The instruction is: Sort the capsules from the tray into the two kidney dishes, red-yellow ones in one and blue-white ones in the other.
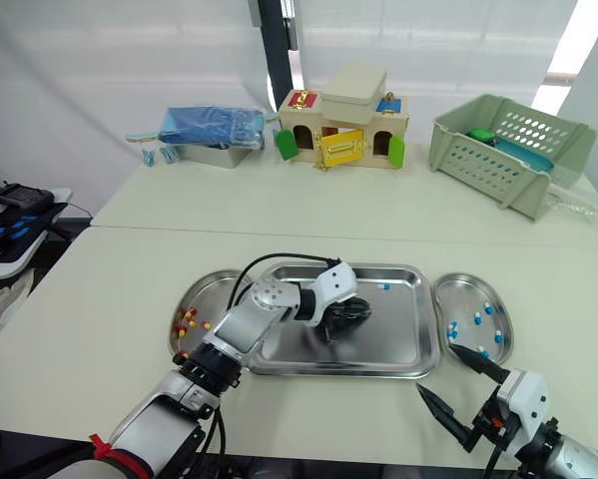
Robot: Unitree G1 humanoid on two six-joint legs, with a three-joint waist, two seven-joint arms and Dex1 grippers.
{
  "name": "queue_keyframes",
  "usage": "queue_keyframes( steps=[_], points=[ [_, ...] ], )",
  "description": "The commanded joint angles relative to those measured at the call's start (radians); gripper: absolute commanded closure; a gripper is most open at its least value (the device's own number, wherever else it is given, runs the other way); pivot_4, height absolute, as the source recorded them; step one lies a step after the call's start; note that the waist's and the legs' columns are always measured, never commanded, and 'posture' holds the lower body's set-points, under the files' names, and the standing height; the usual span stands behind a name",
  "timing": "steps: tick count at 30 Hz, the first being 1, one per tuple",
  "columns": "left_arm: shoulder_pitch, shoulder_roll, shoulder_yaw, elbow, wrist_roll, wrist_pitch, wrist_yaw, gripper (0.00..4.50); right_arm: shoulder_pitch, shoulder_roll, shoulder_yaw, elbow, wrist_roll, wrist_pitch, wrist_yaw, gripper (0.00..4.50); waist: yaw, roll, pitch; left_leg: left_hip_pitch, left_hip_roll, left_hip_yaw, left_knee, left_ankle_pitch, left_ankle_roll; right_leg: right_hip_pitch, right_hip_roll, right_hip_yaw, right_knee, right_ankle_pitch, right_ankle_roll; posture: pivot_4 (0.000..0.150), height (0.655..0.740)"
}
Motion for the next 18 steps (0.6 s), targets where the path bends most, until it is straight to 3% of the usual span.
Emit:
queue_keyframes(
  steps=[1, 9, 18],
  points=[
    [0.014, 0.063, 0.107, -0.192, -0.077, 0.111, -0.010, 4.47, 0.023, -0.035, -0.002, -0.048, 0.019, -0.036, 0.066, 0.00, -0.002, 0.000, 0.000, 0.000, 0.000, 0.000, 0.000, 0.000, 0.000, 0.000, 0.000, 0.000, 0.000, 0.000, 0.000, 0.150, 0.7400],
    [0.177, 0.291, 0.324, -0.505, -0.179, 0.365, 0.029, 4.47, -0.011, -0.116, 0.025, 0.015, 0.037, -0.076, 0.221, 0.00, -0.008, 0.001, -0.001, 0.001, 0.000, -0.001, 0.000, 0.000, 0.000, 0.001, 0.000, 0.000, 0.000, 0.000, 0.000, 0.150, 0.7400],
    [0.424, 0.427, 0.560, -0.631, -0.232, 0.470, 0.136, 4.47, -0.119, -0.138, 0.064, 0.083, 0.064, -0.063, 0.303, 0.00, 0.002, 0.001, -0.001, 0.001, 0.001, -0.001, 0.000, 0.000, 0.000, 0.001, 0.000, 0.000, -0.001, 0.000, 0.000, 0.150, 0.7400]
  ],
)
